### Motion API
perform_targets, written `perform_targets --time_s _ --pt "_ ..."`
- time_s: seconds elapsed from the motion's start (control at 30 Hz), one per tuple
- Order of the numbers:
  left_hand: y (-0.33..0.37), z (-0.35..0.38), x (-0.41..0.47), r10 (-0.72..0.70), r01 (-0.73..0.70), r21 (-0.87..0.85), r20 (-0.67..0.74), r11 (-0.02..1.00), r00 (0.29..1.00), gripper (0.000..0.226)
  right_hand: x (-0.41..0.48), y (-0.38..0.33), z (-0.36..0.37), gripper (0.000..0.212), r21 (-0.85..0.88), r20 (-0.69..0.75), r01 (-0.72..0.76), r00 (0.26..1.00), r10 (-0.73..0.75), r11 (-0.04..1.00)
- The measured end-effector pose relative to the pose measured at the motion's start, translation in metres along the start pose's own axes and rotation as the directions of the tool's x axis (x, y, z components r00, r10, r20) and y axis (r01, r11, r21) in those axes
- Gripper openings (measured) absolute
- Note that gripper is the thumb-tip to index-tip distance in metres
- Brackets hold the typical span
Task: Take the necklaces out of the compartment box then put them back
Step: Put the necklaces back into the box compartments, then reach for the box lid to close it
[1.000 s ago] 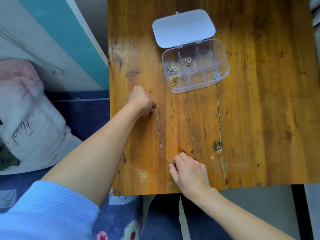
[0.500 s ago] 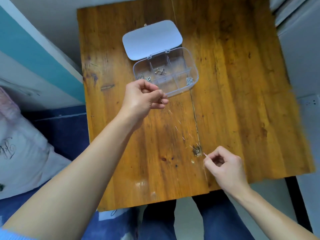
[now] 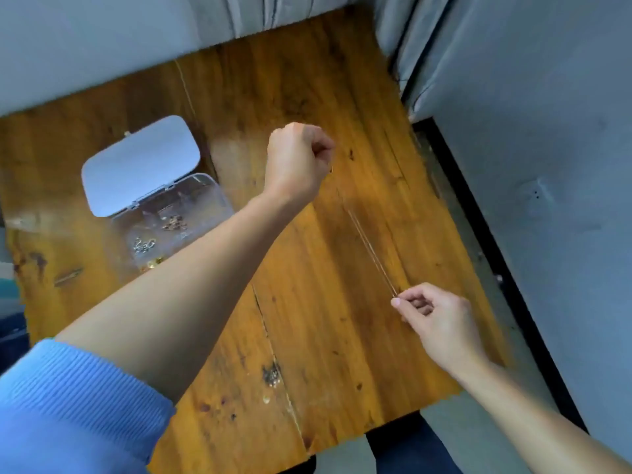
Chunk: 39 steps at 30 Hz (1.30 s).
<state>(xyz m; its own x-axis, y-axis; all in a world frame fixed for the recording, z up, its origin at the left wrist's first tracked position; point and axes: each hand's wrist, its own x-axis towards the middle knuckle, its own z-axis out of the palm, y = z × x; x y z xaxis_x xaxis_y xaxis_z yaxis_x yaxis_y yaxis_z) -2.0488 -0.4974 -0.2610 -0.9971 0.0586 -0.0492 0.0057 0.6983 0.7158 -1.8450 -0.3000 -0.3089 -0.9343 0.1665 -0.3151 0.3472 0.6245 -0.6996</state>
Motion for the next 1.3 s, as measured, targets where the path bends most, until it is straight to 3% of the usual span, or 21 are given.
perform_targets --time_s 0.1,0.2,0.5,0.67,0.77,1.03,1.13,1.3 --pt "0.010 0.035 0.019 0.178 -0.199 0.238 0.108 0.951 0.978 0.022 0.009 0.009 -0.008 0.010 -0.103 0.049 0.069 0.997 -0.065 0.992" --pt "0.007 0.066 0.023 0.262 -0.299 0.339 0.151 0.892 0.953 0.020 0.014 0.016 -0.013 0.011 -0.221 0.089 0.180 0.983 -0.164 0.959" --pt "-0.018 0.096 0.023 0.293 -0.332 0.458 0.156 0.825 0.943 0.020 0.025 0.031 -0.018 0.014 -0.329 0.142 0.261 0.964 -0.226 0.907" --pt "-0.015 0.092 0.027 0.273 -0.317 0.443 0.161 0.838 0.948 0.020 0.027 0.026 -0.021 0.015 -0.367 0.177 0.249 0.964 -0.196 0.896" --pt "-0.016 0.074 0.025 0.221 -0.251 0.416 0.119 0.874 0.968 0.022 0.036 0.012 -0.021 0.014 -0.362 0.169 0.261 0.962 -0.213 0.895" --pt "-0.081 -0.056 -0.024 -0.045 0.103 0.299 -0.197 0.949 0.979 0.020 0.082 -0.096 0.037 0.013 -0.250 0.212 0.417 0.904 -0.371 0.874" --pt "-0.128 -0.117 -0.050 -0.180 0.266 0.271 -0.303 0.925 0.936 0.020 0.099 -0.146 0.075 0.015 -0.176 0.205 0.443 0.890 -0.408 0.879" --pt "-0.198 -0.182 -0.088 -0.424 0.509 0.082 -0.449 0.857 0.787 0.025 0.136 -0.221 0.137 0.023 -0.125 0.149 0.394 0.915 -0.376 0.910"
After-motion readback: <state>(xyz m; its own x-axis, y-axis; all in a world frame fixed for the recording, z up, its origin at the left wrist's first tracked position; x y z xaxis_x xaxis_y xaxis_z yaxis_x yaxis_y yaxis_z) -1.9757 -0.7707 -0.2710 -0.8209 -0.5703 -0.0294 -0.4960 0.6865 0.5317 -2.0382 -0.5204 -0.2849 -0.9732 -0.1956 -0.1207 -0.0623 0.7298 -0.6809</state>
